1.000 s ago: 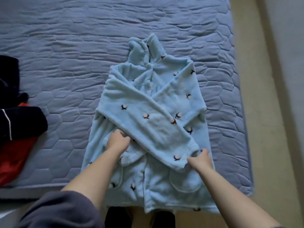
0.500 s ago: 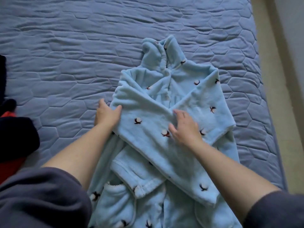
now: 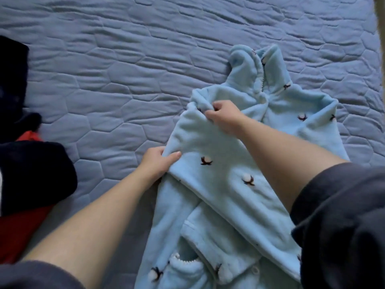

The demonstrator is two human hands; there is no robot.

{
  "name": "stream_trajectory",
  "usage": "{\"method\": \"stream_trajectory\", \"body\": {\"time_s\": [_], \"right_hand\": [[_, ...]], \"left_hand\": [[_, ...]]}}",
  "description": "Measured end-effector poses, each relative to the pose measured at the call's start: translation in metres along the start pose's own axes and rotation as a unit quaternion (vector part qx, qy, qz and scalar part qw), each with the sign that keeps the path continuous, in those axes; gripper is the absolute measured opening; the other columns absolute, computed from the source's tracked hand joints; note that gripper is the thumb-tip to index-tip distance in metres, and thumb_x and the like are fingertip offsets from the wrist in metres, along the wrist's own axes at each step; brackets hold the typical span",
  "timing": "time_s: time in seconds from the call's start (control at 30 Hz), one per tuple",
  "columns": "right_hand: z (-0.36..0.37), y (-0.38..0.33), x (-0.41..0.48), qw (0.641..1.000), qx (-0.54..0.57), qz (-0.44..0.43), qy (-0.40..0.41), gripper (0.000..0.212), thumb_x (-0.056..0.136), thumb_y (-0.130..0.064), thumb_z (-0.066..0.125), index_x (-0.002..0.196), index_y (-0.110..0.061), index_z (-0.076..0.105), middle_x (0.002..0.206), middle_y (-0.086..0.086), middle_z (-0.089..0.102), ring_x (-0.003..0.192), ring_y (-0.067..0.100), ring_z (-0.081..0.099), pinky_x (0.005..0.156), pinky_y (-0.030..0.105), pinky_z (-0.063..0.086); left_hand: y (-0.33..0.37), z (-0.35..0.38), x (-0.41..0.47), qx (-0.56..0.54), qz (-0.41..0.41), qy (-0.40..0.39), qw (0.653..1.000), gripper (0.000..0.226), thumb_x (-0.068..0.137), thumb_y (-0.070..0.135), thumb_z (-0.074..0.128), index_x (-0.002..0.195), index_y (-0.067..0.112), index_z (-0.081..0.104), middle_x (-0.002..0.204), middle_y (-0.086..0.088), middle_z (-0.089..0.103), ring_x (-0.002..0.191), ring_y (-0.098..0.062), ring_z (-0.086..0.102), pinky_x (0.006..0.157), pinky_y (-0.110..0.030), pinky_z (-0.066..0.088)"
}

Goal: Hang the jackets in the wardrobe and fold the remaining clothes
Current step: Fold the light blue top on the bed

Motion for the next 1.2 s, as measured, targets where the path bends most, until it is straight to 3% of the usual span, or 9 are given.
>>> {"method": "stream_trajectory", "body": {"time_s": [0.1,0.2,0.27,0.5,0.63,0.77,0.87,0.97,1.2], "right_hand": [[-0.004,-0.027,0.013,0.995,-0.002,-0.058,0.082,0.011,0.090,-0.019,0.057,0.094,-0.011,0.064,0.090,0.008,0.064,0.090,0.023,0.059,0.072,0.028,0.040],[0.017,-0.020,0.009,0.999,-0.028,-0.036,-0.012,0.055,0.087,-0.021,0.063,0.139,-0.016,0.044,0.126,0.006,0.057,0.116,0.022,0.055,0.089,0.025,0.043],[0.023,-0.011,-0.003,0.999,-0.022,-0.026,-0.035,0.077,0.085,-0.022,0.064,0.151,-0.024,0.025,0.136,0.003,0.051,0.117,0.019,0.054,0.098,0.030,0.044],[0.014,-0.035,0.003,0.999,0.014,-0.052,-0.007,0.066,0.087,-0.023,0.063,0.145,-0.021,0.033,0.134,0.006,0.051,0.113,0.017,0.053,0.085,0.022,0.040],[0.042,-0.036,0.009,0.988,0.109,-0.055,-0.092,0.079,0.088,-0.008,0.059,0.152,-0.026,0.017,0.141,0.011,0.042,0.115,0.015,0.049,0.086,0.024,0.044],[0.043,-0.037,0.019,0.991,0.091,-0.077,-0.061,0.073,0.090,-0.006,0.054,0.153,-0.020,0.019,0.160,-0.003,0.015,0.139,0.008,0.027,0.097,0.016,0.029],[0.048,-0.038,0.011,0.994,-0.067,-0.090,-0.005,0.074,0.090,-0.024,0.054,0.153,-0.024,0.015,0.162,-0.004,-0.001,0.148,0.016,0.003,0.117,0.039,0.014],[0.048,-0.024,-0.033,0.966,-0.210,-0.124,0.088,0.069,0.090,-0.039,0.047,0.151,-0.039,0.013,0.162,-0.008,0.000,0.149,0.017,-0.002,0.115,0.055,0.002],[-0.016,0.153,-0.158,0.965,-0.220,0.113,0.090,0.059,0.098,-0.045,0.035,0.152,-0.036,0.013,0.162,-0.005,-0.003,0.149,0.017,-0.003,0.116,0.056,0.002]], "left_hand": [[-0.006,-0.017,0.005,-0.011,-0.023,0.067,0.997,0.018,0.087,0.027,0.067,0.077,0.012,0.068,0.070,-0.001,0.064,0.060,-0.011,0.055,0.049,-0.022,0.041],[-0.015,-0.013,0.001,-0.052,-0.060,0.065,0.995,0.021,0.085,0.032,0.070,0.080,0.012,0.069,0.075,-0.004,0.067,0.064,-0.015,0.058,0.059,-0.027,0.047],[-0.021,-0.014,-0.004,-0.085,-0.099,0.057,0.990,0.023,0.083,0.035,0.071,0.073,0.015,0.066,0.072,-0.003,0.066,0.062,-0.015,0.059,0.056,-0.025,0.049],[-0.038,-0.009,-0.024,-0.077,-0.147,0.025,0.986,0.021,0.087,0.028,0.067,0.077,0.012,0.057,0.074,-0.010,0.062,0.060,-0.022,0.057,0.059,-0.038,0.055],[-0.043,-0.015,-0.010,0.026,-0.128,0.075,0.989,0.026,0.085,0.034,0.065,0.070,0.016,0.054,0.076,-0.008,0.062,0.076,-0.027,0.060,0.073,-0.039,0.051],[-0.042,-0.014,-0.001,0.077,-0.118,0.094,0.986,0.029,0.086,0.036,0.062,0.067,0.018,0.049,0.074,-0.003,0.058,0.084,-0.028,0.059,0.070,-0.034,0.044],[-0.046,-0.016,-0.001,0.067,-0.110,0.104,0.986,0.030,0.086,0.037,0.062,0.067,0.017,0.050,0.073,-0.002,0.059,0.080,-0.027,0.057,0.066,-0.033,0.041],[-0.043,-0.018,-0.012,0.028,-0.116,0.143,0.982,0.040,0.086,0.049,0.057,0.065,0.016,0.051,0.071,-0.002,0.059,0.080,-0.027,0.057,0.064,-0.032,0.037],[-0.045,-0.004,-0.066,0.001,-0.125,0.132,0.983,0.039,0.081,0.051,0.066,0.093,0.018,0.051,0.093,0.004,0.058,0.089,-0.019,0.054,0.077,-0.031,0.041]]}}
Point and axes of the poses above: each hand's wrist, its own x-axis towards the middle knuckle, its own z-axis out of the palm, y = z × x, the point moved 9 cm from there along x, towards the middle knuckle
